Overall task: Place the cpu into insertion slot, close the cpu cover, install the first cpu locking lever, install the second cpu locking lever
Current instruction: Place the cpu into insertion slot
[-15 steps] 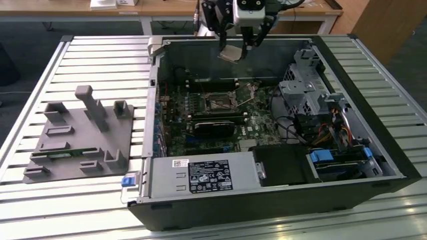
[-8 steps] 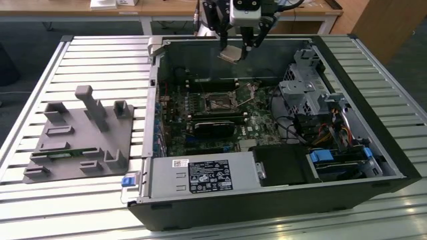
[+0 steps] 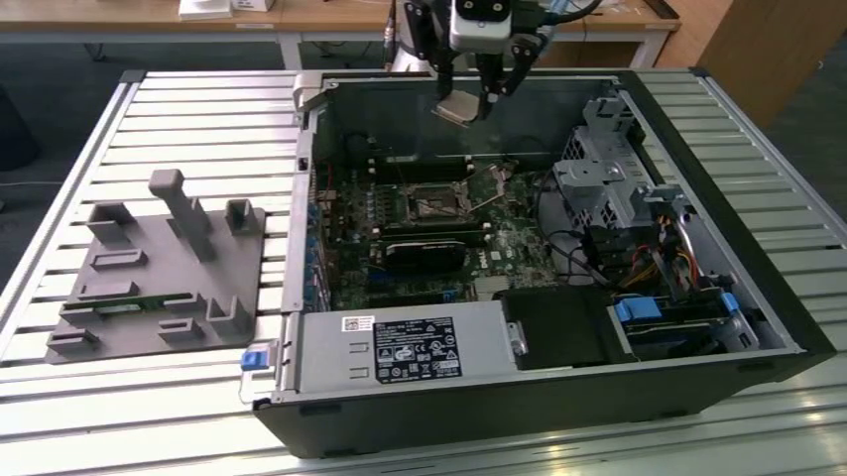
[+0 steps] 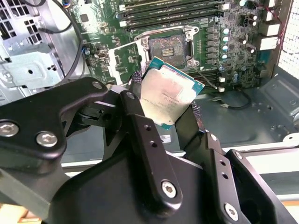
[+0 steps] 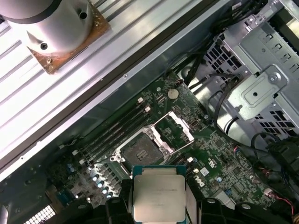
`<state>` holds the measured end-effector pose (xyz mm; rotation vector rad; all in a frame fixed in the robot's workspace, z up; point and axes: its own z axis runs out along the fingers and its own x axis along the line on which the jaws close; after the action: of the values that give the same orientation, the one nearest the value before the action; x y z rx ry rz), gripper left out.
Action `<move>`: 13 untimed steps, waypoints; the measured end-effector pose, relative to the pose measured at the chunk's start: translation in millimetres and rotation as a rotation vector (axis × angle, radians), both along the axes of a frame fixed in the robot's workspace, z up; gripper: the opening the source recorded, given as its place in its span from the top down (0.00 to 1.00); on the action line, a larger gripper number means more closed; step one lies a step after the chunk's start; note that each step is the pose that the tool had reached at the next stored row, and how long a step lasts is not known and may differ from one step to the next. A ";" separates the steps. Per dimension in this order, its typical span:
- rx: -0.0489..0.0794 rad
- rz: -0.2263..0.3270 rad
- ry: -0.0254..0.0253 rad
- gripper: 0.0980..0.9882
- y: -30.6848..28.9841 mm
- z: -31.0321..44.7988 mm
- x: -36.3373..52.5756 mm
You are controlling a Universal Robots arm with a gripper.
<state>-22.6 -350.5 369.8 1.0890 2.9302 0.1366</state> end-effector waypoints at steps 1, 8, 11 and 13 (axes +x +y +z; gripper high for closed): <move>0.000 -0.008 0.0000 0.51 0.0 0.0 0.0; 0.000 -0.066 0.0000 0.51 0.0 -0.5 -0.2; 0.000 -0.093 0.0001 0.51 0.1 -0.7 -0.3; -0.001 -0.107 0.0001 0.51 1.1 -0.8 -0.4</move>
<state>-23.0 -349.4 369.0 1.2420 2.8635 0.1339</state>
